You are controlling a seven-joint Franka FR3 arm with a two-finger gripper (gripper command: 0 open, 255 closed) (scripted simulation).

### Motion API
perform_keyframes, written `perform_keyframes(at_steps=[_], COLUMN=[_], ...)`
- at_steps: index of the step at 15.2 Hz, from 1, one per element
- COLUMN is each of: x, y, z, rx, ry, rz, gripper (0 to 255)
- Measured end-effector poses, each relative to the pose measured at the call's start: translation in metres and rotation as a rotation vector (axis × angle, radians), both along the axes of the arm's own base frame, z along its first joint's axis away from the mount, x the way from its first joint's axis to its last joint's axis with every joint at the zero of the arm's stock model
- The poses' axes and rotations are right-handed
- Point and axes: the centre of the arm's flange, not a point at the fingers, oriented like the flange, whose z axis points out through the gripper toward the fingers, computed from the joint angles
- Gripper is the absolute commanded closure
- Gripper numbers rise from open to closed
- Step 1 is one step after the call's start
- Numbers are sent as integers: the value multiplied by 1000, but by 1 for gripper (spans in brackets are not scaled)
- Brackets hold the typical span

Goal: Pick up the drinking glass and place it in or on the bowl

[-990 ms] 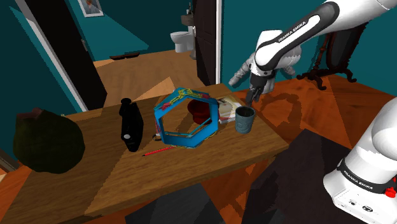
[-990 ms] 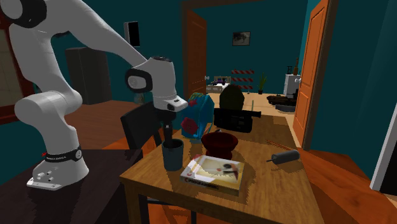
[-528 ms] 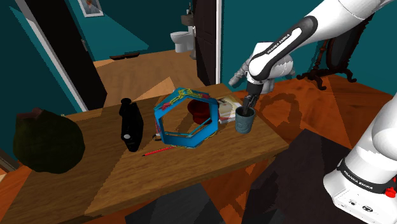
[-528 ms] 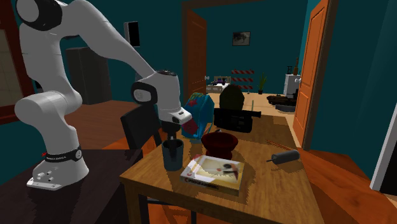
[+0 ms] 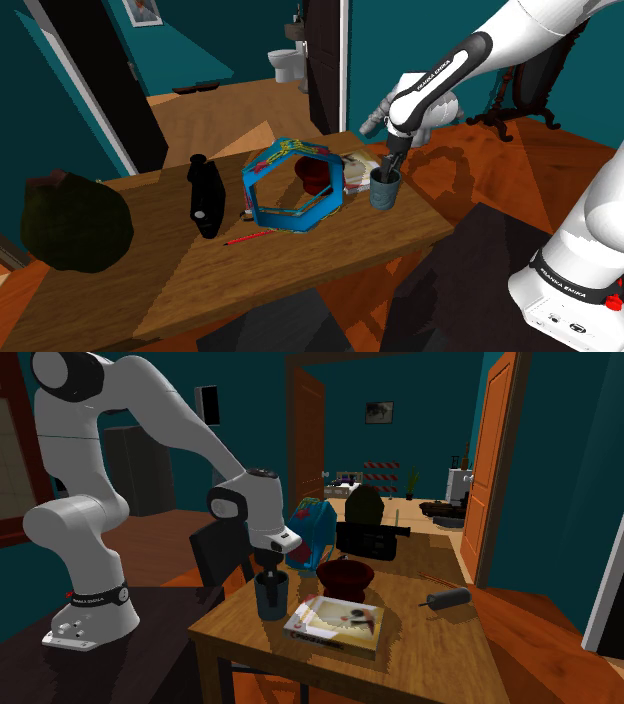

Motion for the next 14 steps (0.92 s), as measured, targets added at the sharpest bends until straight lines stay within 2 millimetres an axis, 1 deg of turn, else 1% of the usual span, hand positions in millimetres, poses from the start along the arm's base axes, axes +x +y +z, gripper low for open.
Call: perform_keyframes(at_steps=[1, 11, 14], x=[0, 0, 1], y=[0, 0, -1], z=[0, 0, 11], rx=[0, 0, 0], ry=[0, 0, 0], rz=[0, 0, 0], gripper=[255, 255, 255])
